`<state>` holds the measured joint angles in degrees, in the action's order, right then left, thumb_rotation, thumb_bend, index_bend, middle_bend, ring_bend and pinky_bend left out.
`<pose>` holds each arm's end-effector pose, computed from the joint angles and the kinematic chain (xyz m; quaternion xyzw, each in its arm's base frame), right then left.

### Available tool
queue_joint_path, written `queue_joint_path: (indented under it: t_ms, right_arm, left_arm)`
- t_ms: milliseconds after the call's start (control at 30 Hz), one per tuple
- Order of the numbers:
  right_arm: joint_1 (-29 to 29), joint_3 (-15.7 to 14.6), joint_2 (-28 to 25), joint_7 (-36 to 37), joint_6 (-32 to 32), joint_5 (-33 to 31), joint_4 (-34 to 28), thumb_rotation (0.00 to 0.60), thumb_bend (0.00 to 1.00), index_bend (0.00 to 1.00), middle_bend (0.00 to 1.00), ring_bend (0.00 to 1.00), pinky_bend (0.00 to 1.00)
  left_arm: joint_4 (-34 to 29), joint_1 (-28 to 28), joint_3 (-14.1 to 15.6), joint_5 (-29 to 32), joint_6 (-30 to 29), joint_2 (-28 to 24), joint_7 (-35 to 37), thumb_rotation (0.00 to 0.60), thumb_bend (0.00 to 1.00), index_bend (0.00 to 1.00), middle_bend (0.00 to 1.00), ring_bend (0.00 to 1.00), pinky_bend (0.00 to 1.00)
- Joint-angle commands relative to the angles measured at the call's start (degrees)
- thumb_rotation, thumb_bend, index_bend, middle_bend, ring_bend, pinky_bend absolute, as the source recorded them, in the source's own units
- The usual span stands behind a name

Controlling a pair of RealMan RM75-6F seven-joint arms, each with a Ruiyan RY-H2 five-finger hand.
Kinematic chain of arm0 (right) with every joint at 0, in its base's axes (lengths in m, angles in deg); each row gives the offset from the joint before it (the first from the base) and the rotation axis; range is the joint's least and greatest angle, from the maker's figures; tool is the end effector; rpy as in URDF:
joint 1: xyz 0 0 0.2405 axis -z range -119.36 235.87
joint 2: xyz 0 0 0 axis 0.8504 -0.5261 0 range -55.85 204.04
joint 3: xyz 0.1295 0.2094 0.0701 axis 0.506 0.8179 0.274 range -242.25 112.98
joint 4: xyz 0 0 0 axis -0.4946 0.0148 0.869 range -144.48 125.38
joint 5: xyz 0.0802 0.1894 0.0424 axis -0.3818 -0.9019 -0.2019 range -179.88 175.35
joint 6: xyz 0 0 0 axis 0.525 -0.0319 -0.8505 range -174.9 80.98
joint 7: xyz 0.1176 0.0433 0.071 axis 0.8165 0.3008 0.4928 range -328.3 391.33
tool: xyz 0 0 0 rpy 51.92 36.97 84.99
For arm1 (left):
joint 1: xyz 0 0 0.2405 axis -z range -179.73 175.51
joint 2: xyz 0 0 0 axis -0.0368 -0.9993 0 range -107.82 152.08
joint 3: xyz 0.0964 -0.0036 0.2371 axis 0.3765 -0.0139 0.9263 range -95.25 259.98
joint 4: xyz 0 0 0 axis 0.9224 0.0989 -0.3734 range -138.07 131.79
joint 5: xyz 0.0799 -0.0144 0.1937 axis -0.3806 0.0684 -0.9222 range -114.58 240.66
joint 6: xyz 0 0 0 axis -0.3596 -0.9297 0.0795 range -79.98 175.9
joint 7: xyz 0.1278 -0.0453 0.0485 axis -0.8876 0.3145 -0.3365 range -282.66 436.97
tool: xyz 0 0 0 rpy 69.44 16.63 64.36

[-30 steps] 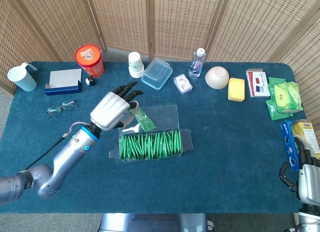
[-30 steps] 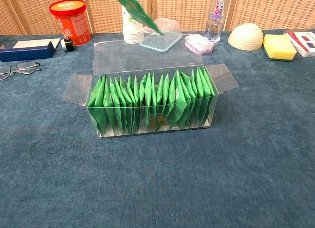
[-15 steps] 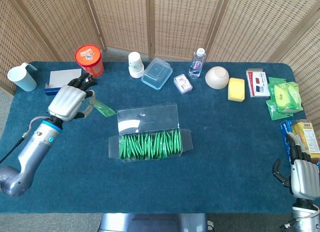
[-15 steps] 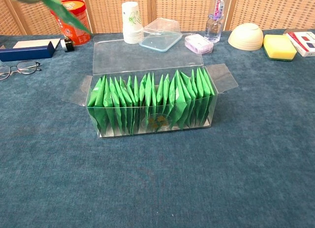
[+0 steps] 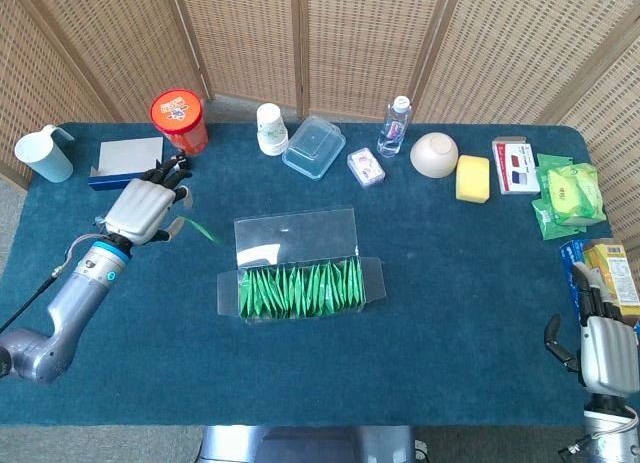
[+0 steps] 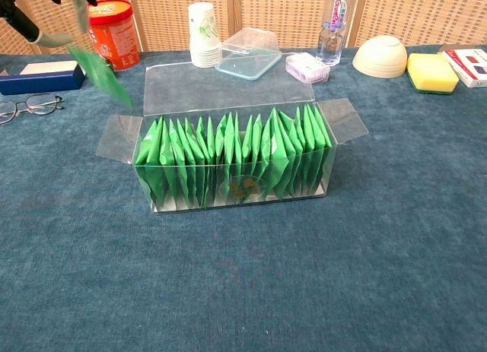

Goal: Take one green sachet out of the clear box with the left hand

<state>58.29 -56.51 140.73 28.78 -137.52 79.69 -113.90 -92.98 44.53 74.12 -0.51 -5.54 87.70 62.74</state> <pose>-0.2789 -0.1703 0.1596 0.4819 -0.4332 0.4606 0.6067 -0.1663 0.3871 0.1153 -0.7472 -0.2963 -0.3392 0.4887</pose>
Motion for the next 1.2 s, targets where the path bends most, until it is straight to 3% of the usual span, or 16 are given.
queue_joint_path:
  t_ms: [33, 133, 333, 567, 800, 1200]
  right_arm:
    - [0.03, 0.01, -0.18, -0.08, -0.05, -0.05, -0.07, 0.470, 0.66, 0.04, 0.10, 0.09, 0.20]
    - [-0.25, 0.10, -0.18, -0.23, 0.23, -0.07, -0.08, 0.470, 0.66, 0.04, 0.10, 0.09, 0.20]
    - [-1.06, 0.57, -0.62, -0.50, 0.89, -0.06, 0.20, 0.470, 0.66, 0.04, 0.10, 0.09, 0.20]
    - [-2.59, 1.02, -1.76, -0.97, 3.07, -0.47, 0.50, 0.471, 0.66, 0.04, 0.10, 0.08, 0.20]
    - [-4.50, 0.89, -2.45, -4.14, 5.31, -0.04, 1.03, 0.471, 0.66, 0.09, 0.10, 0.08, 0.20]
    - [-5.86, -0.52, -2.89, -4.24, 6.62, 2.59, 0.87, 0.470, 0.66, 0.09, 0.10, 0.07, 0.18]
  left_arm:
    - [-0.89, -0.19, -0.16, -0.18, -0.16, -0.45, -0.32, 0.597, 0.37, 0.24, 0.12, 0.00, 0.17]
    - [-2.17, -0.66, -0.13, -0.80, -0.81, -1.17, -0.73, 0.574, 0.37, 0.19, 0.10, 0.00, 0.17]
    - [-7.31, -3.28, 0.12, -1.64, -2.03, -4.52, 2.33, 0.563, 0.37, 0.18, 0.09, 0.00, 0.17]
    - [-15.15, -10.25, 3.61, -4.99, -6.61, -11.13, 5.23, 0.565, 0.36, 0.20, 0.09, 0.00, 0.17]
    - [-22.04, -20.83, 8.62, -8.63, -15.67, -16.51, 8.53, 0.565, 0.36, 0.20, 0.09, 0.00, 0.17]
    - [-24.48, -37.18, 14.52, -17.78, -33.91, -18.26, 9.22, 0.563, 0.36, 0.21, 0.10, 0.00, 0.17]
